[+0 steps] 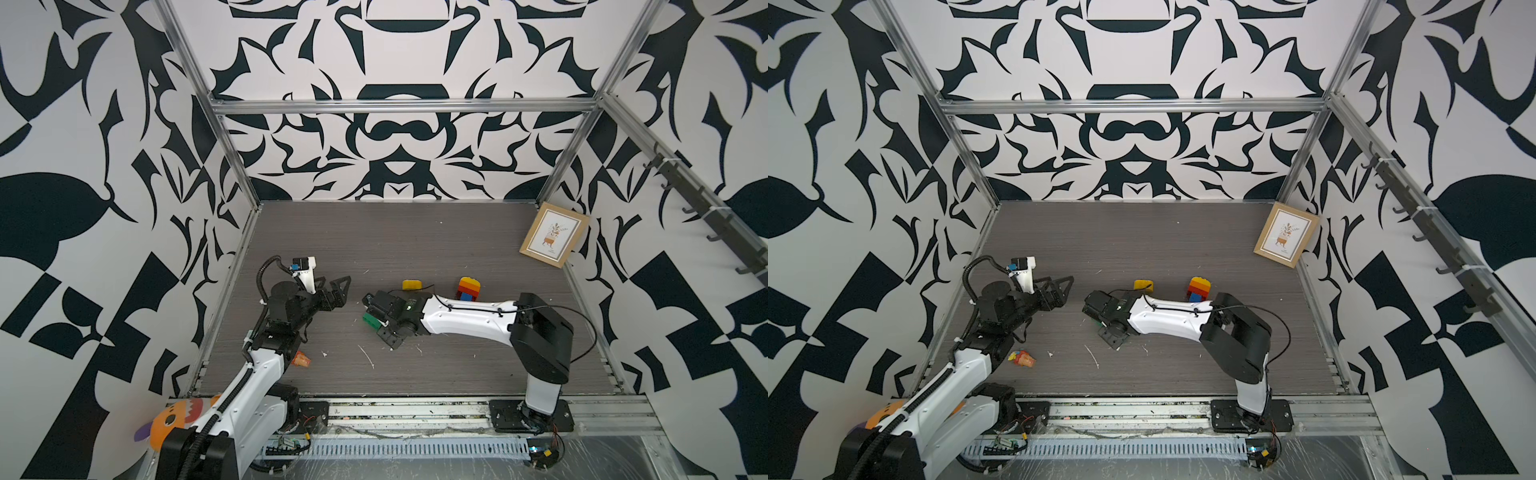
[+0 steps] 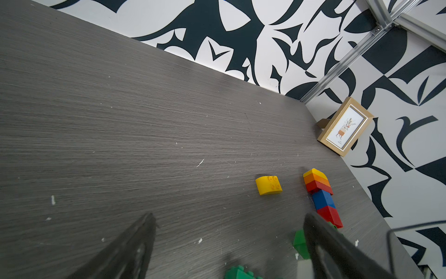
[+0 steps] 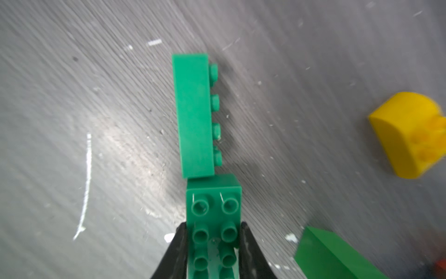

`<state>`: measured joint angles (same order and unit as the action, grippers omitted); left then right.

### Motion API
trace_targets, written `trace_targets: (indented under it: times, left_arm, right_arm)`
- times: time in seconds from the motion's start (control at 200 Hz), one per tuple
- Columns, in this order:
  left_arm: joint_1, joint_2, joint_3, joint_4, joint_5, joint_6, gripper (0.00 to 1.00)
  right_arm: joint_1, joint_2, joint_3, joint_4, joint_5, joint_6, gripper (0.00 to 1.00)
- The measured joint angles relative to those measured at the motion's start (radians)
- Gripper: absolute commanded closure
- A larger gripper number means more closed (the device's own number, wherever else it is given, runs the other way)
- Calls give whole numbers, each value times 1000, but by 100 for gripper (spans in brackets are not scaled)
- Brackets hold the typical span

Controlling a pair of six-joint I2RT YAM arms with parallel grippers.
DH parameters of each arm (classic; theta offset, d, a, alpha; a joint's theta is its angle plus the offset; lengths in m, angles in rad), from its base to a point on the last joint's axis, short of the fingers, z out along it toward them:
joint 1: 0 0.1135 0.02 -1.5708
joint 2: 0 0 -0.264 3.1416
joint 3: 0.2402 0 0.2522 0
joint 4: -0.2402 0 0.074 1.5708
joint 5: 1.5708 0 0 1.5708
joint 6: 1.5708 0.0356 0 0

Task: Assemble an ice cream with lego
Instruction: Pick up the lego brick from the center of the board, then assemble the lego brick with the lego brick.

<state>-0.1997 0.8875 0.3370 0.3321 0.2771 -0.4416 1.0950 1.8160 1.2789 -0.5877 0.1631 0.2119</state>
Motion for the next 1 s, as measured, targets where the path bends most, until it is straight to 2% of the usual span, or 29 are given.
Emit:
trace_targets:
  times: [0.17, 0.345, 0.43, 0.56, 1.0]
  left_arm:
    - [-55, 31, 5, -2, -4, -32, 1]
    - [-242, 143, 34, -4, -76, 19, 1]
    - [-299, 198, 42, -2, -100, 56, 1]
    - [-304, 233, 42, -4, -114, 84, 1]
    - [-304, 253, 63, -23, -136, 147, 1]
  right_arm:
    - [-16, -150, 7, -88, 35, 7, 79]
    - [-112, -245, 28, -200, 48, 11, 79]
    - [-168, -260, 28, -236, 50, 11, 80]
    - [-211, -253, 28, -276, 49, 11, 80]
    - [-212, -161, 28, -283, -12, 35, 80]
